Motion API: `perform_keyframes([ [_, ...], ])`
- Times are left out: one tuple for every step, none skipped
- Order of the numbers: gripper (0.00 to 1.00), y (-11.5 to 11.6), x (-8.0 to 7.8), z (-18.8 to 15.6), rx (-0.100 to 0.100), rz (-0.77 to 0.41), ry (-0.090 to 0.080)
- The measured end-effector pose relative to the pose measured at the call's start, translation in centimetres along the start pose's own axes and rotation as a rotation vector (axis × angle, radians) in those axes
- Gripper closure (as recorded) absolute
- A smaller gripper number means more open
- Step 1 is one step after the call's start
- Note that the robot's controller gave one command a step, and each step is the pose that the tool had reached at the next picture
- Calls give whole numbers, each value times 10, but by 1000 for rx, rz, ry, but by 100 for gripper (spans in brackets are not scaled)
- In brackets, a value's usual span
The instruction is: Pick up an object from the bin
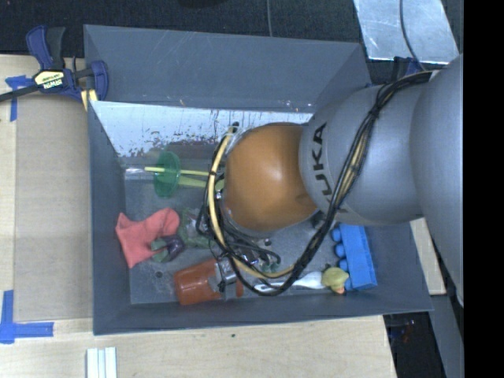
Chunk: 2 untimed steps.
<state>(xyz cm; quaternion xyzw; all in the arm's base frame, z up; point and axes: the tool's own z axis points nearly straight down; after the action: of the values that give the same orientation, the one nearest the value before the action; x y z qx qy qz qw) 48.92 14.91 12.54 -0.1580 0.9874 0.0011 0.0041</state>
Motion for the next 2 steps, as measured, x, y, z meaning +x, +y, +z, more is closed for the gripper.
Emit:
perform_keyframes([
  [0,-31,11,8,-1,87,8],
  [0,-50,-7,47,-7,-94,-9],
])
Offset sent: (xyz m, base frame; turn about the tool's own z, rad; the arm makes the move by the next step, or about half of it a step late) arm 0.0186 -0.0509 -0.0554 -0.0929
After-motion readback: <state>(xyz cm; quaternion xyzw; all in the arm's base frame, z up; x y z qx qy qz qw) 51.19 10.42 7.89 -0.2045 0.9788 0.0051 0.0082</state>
